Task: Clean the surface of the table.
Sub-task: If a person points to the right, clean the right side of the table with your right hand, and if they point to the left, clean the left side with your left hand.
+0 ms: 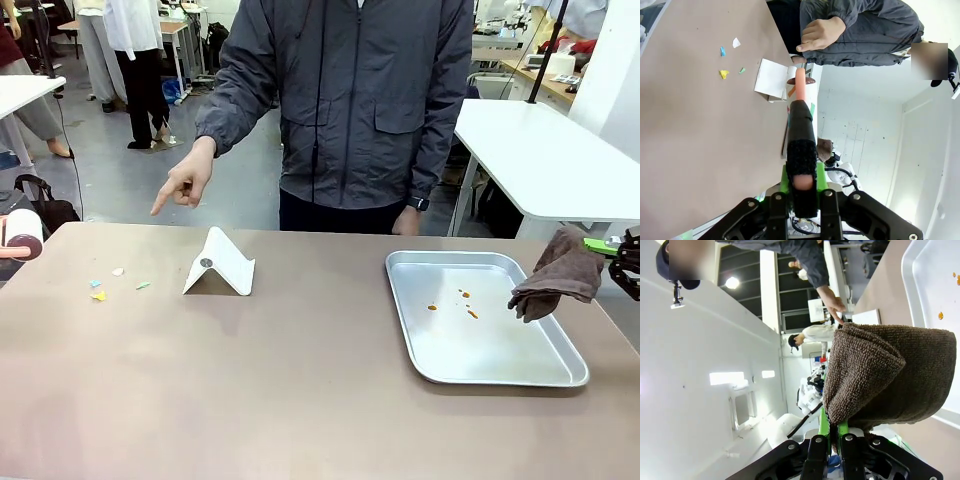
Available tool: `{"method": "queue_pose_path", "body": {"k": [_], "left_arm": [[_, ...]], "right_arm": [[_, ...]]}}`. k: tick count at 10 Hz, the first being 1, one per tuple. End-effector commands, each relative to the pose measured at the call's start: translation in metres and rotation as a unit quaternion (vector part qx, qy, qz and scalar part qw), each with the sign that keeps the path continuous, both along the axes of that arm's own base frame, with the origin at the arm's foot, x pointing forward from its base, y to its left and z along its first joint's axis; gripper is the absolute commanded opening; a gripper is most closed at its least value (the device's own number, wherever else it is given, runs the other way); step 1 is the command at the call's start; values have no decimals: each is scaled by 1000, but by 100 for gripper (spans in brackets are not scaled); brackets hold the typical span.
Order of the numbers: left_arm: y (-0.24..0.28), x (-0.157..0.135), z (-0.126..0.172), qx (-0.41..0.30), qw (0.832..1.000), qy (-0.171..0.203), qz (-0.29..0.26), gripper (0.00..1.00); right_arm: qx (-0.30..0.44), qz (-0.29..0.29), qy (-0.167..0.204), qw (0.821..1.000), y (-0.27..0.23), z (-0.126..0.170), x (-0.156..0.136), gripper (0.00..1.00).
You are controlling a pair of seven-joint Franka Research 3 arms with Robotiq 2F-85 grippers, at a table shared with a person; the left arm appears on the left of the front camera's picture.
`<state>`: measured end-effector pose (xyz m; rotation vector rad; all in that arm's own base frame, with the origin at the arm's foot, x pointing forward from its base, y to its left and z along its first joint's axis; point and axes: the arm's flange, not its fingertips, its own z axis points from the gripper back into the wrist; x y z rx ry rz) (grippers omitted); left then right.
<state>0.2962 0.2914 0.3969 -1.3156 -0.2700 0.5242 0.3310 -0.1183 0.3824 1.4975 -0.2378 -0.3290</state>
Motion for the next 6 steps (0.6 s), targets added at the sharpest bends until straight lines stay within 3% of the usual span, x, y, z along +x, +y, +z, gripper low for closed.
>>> {"method": "queue_pose_path", "body": {"k": [1, 6], "left_arm": [[-3, 4, 1, 0, 1000, 9, 12, 22], [-35, 40, -8, 138, 989, 37, -41, 22]], "right_arm": [[5, -2, 3, 1000, -1, 3, -1, 4], [5, -2, 3, 1000, -1, 3, -1, 4]]}}
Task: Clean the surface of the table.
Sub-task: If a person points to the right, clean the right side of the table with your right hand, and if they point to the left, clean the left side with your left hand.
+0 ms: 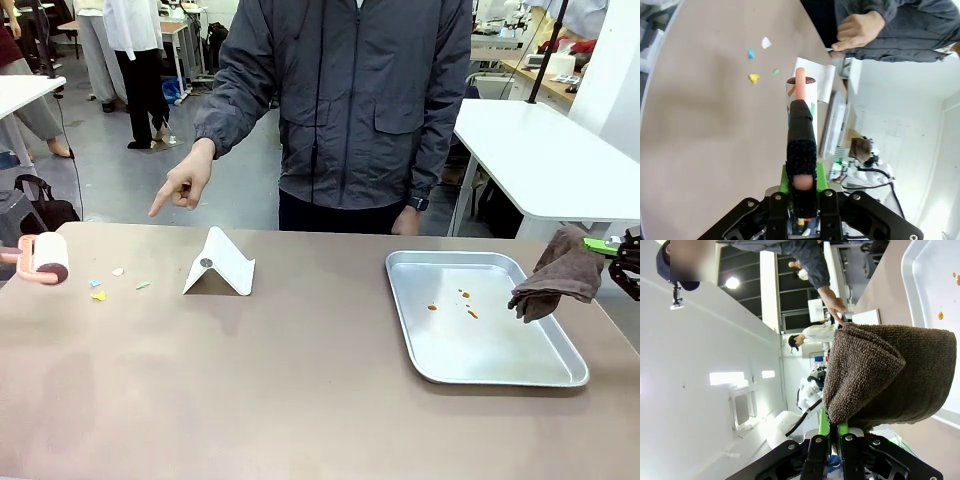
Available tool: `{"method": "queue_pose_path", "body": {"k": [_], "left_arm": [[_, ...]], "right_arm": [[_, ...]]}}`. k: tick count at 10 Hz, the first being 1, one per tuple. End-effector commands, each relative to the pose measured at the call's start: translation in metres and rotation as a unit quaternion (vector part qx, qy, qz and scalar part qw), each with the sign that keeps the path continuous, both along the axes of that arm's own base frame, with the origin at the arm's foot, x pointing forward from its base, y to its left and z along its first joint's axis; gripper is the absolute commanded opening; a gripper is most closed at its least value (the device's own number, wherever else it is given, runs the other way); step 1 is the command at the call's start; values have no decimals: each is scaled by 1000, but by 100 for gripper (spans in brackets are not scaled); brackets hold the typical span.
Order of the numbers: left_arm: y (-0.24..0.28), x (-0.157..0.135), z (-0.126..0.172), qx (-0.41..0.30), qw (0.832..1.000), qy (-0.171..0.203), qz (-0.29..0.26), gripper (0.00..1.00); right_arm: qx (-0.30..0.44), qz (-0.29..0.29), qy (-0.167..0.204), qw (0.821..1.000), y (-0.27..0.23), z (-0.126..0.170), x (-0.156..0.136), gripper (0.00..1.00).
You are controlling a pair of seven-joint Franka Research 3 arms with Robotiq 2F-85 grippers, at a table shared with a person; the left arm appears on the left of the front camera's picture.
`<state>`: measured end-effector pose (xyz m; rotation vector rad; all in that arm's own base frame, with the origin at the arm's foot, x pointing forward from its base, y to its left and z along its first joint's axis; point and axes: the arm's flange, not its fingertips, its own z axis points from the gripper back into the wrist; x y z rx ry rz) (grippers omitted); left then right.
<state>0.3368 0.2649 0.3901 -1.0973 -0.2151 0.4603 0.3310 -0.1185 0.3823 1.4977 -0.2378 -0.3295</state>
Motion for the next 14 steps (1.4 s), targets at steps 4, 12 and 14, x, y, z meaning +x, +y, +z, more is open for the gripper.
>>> {"method": "queue_pose_path", "body": {"k": [4, 12, 14], "left_arm": [[-17, 17, -14, 104, 994, 8, 19, 22], [-20, 58, -51, 124, 989, 64, 54, 22], [-25, 69, -58, 119, 988, 82, 56, 22]], "right_arm": [[4, -2, 3, 1000, -1, 4, -1, 4], [4, -2, 3, 1000, -1, 4, -1, 4], [4, -2, 3, 1000, -1, 4, -1, 4]]}}
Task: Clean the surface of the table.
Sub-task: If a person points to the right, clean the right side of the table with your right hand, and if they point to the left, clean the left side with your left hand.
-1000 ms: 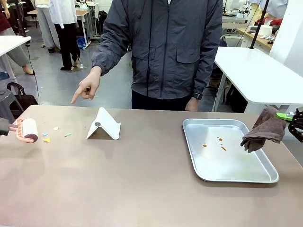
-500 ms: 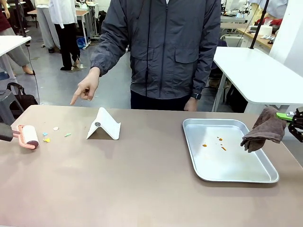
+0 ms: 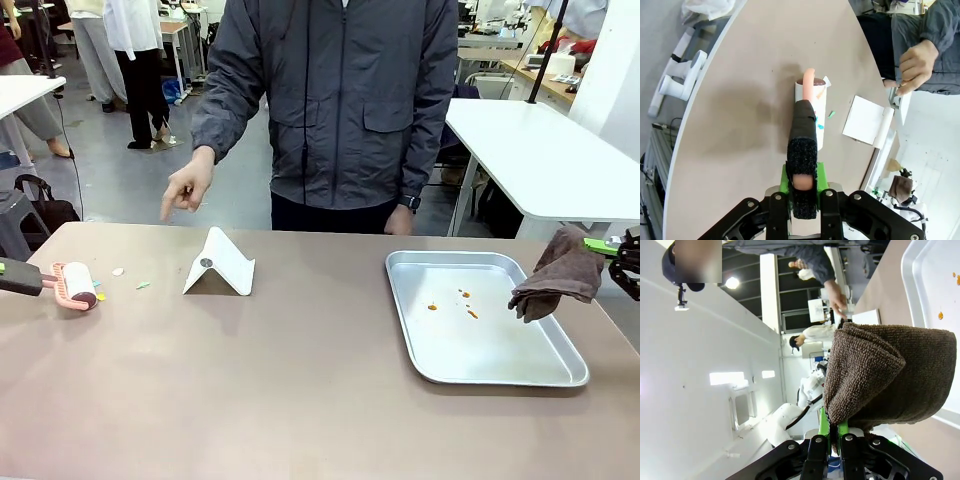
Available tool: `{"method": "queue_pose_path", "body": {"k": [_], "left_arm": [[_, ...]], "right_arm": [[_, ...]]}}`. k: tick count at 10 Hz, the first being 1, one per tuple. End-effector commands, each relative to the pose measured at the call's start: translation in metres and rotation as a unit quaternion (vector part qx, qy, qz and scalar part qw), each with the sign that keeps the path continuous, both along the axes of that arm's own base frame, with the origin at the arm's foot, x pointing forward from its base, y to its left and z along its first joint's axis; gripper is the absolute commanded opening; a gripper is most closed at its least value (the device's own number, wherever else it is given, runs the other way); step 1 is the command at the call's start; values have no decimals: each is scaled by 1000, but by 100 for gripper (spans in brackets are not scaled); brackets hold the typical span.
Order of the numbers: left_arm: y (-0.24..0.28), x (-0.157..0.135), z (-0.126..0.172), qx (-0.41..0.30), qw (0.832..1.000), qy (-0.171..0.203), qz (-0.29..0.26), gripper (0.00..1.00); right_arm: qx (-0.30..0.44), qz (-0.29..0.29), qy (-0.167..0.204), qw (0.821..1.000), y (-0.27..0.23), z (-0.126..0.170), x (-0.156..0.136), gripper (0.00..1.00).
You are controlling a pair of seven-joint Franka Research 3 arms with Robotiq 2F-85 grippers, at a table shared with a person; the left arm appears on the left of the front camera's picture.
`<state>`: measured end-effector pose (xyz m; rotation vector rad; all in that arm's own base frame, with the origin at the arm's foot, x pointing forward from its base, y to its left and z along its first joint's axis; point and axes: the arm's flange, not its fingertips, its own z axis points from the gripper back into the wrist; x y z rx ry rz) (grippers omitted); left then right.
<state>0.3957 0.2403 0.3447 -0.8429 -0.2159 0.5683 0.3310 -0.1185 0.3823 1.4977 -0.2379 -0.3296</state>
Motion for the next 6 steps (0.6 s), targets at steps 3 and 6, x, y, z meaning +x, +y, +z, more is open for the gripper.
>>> {"method": "queue_pose_path", "body": {"k": [3, 6], "left_arm": [[-16, 35, -21, -14, 999, 46, 3, 22], [-39, 57, -25, -39, 998, 55, -10, 22]], "right_arm": [[4, -2, 3, 1000, -1, 4, -1, 4], [4, -2, 3, 1000, -1, 4, -1, 4]]}}
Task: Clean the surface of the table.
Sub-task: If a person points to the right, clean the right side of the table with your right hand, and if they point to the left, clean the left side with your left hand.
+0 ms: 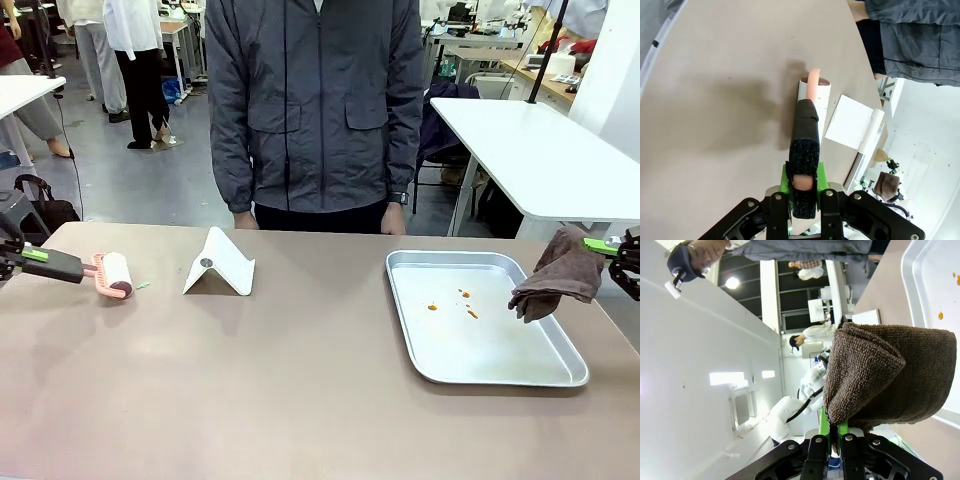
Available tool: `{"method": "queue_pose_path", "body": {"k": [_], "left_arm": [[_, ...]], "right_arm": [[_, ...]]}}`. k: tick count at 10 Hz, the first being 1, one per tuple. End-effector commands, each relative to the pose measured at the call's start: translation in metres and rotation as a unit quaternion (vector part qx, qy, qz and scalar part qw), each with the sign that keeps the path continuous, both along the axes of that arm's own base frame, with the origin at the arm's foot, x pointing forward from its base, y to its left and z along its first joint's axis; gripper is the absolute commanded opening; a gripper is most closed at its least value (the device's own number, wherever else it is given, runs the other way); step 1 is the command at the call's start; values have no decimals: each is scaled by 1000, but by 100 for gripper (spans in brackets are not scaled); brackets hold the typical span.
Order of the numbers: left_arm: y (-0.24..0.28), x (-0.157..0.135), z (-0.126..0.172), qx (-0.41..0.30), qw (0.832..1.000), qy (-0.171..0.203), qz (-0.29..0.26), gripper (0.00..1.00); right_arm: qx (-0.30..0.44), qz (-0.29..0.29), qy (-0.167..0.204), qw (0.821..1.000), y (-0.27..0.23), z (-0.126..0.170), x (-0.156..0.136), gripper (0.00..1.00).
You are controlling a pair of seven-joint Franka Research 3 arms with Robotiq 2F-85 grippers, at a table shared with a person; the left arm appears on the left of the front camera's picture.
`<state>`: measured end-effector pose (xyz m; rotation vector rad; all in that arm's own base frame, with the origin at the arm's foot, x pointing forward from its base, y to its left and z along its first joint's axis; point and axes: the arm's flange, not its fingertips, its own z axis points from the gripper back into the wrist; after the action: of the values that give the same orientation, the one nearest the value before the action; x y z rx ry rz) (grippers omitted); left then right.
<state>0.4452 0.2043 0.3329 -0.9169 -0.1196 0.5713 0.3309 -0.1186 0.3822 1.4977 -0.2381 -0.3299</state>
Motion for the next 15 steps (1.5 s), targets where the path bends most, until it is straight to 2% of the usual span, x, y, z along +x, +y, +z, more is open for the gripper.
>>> {"method": "queue_pose_path", "body": {"k": [1, 5, 7, 9, 10, 12, 13, 15], "left_arm": [[-13, 12, -14, 5, 1000, 27, 3, 22], [-36, 31, -21, -2, 999, 42, -9, 22], [-41, 36, -18, -18, 999, 33, -12, 22], [-31, 29, 3, -59, 998, 10, -19, 22], [-19, 12, 28, -109, 993, 20, -43, 22], [16, -41, 89, -191, 977, -15, -89, 22], [31, -67, 108, -216, 969, -38, -110, 22], [62, -125, 127, -260, 949, -63, -167, 22]], "right_arm": [[4, -2, 3, 1000, -1, 4, -1, 4], [4, -2, 3, 1000, -1, 4, -1, 4], [4, -2, 3, 1000, -1, 4, -1, 4], [4, -2, 3, 1000, -1, 4, -1, 4], [4, -2, 3, 1000, -1, 4, -1, 4], [4, -2, 3, 1000, -1, 4, -1, 4], [4, -2, 3, 1000, -1, 4, -1, 4], [4, -2, 3, 1000, -1, 4, -1, 4]]}}
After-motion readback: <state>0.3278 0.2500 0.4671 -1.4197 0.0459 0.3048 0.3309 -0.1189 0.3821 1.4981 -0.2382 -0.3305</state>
